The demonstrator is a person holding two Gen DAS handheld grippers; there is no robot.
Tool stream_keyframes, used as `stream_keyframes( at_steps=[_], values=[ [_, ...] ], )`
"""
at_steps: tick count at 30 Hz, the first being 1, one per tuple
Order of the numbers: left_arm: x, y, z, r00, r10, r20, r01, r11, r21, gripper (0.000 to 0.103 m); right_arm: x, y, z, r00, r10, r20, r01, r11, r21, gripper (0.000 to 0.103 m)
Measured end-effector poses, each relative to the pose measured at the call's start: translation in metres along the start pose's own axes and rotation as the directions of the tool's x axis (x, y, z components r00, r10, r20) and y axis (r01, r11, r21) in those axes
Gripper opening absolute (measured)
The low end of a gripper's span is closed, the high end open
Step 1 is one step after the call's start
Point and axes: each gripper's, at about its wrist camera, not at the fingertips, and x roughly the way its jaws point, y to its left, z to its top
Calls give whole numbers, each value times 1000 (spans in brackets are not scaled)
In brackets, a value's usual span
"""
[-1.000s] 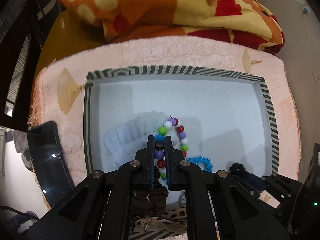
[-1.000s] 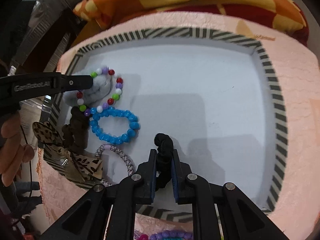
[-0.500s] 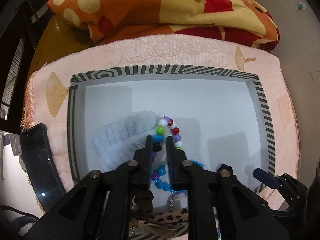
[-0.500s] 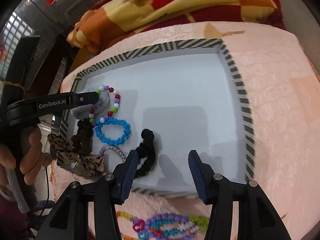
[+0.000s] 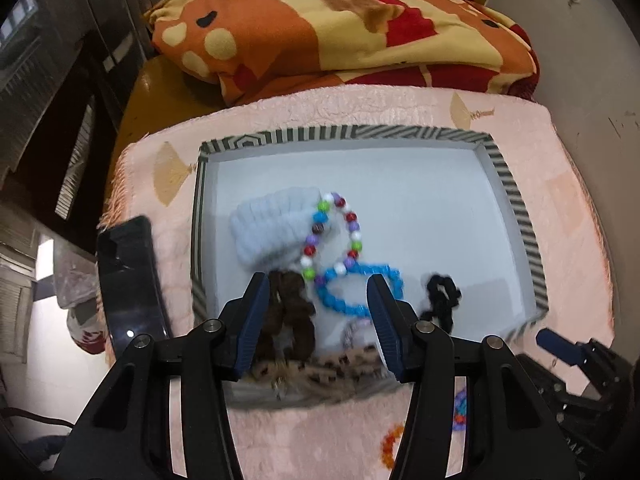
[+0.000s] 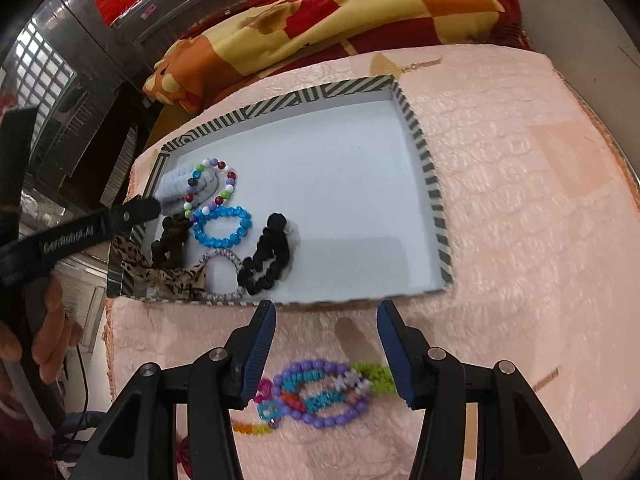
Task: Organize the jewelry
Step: 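Withdraw both tools from the tray back over the loose bracelets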
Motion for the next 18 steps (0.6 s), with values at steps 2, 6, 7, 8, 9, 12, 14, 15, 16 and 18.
stream_keyframes(
  at_steps=[2,6,7,8,9,12,14,15,16,18],
  values=[
    [-2,-8,-9,1000,8,2,-9,1000,8,50,-4,-1,-4,1000,-5,4,5,1000,2,51],
    [-6,-21,-28,999,42,8,-42,998,37,50,-9,-2,-12,1000,-18,5,18,1000,-9,53],
    [-6,-23,-33,999,47,4,-47,998,43,50,-11,-3,-14,1000,-23,5,23,1000,-11,56],
    [-6,-25,-37,999,47,-2,-46,998,45,50,-11,-3,-16,1000,-29,7,29,1000,-12,58],
    [-6,-27,-41,999,43,-9,-42,998,45,50,-13,-4,-18,999,-38,10,38,999,-17,59],
    [-9,-31,-55,999,49,-13,-48,998,40,50,-15,-6,-24,998,-60,10,60,998,-34,59],
    [-10,-34,-62,999,52,-15,-52,998,40,50,-17,-9,-27,999,-52,5,52,998,-31,59],
    [-11,-35,-67,998,53,-19,-52,998,36,50,-18,-9,-28,999,-51,5,51,998,-31,59],
    [-12,-36,-71,998,53,-20,-52,998,33,50,-20,-10,-31,999,-52,6,53,998,-36,59],
    [-15,-39,-79,998,58,-17,-58,998,30,50,-23,-10,-33,998,-55,7,55,997,-45,59]
  ],
)
